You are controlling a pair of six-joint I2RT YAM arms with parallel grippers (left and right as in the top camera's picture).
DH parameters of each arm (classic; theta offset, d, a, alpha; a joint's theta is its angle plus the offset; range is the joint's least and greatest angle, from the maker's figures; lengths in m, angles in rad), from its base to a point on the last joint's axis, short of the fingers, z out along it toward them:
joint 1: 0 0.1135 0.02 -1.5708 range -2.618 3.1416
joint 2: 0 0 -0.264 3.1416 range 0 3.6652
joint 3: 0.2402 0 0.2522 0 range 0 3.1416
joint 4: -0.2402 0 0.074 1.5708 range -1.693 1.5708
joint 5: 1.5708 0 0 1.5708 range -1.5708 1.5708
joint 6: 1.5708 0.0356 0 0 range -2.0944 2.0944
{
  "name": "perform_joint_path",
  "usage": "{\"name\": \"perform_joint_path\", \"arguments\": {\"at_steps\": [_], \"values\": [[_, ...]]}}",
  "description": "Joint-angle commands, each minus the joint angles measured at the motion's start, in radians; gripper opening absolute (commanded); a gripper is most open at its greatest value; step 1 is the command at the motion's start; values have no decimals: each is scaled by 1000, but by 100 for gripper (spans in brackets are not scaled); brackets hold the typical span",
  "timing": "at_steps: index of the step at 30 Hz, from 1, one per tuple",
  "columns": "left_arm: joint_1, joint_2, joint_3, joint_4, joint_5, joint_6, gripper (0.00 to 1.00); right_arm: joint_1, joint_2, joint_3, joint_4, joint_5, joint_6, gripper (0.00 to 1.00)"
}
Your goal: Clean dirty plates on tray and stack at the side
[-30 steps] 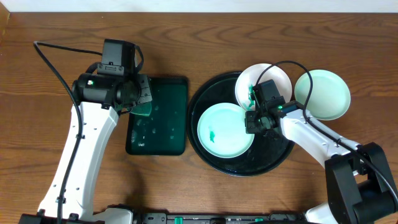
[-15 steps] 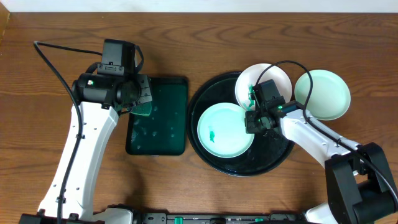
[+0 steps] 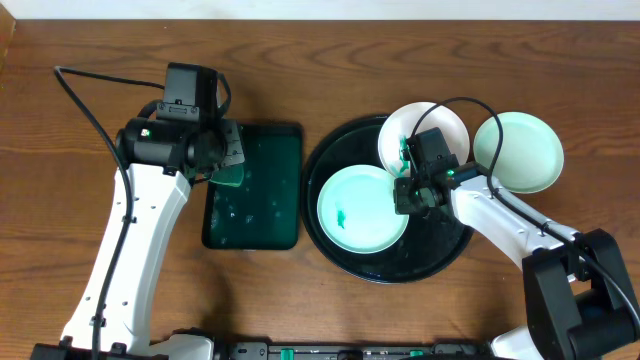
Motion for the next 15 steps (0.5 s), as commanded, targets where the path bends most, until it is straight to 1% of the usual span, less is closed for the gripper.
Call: {"name": "perform_joint_path", "arguments": {"at_steps": [1,9,15], "values": [[-3,-6,11,0,-6,2,7,-2,1,1,8,13,2,1],[-4,-4,3,2,-6,2,7,-2,1,1,-3,13,3,1],[-4,-4,-41,13,-6,2,7,-2,1,1,-32,13,15,1]]}}
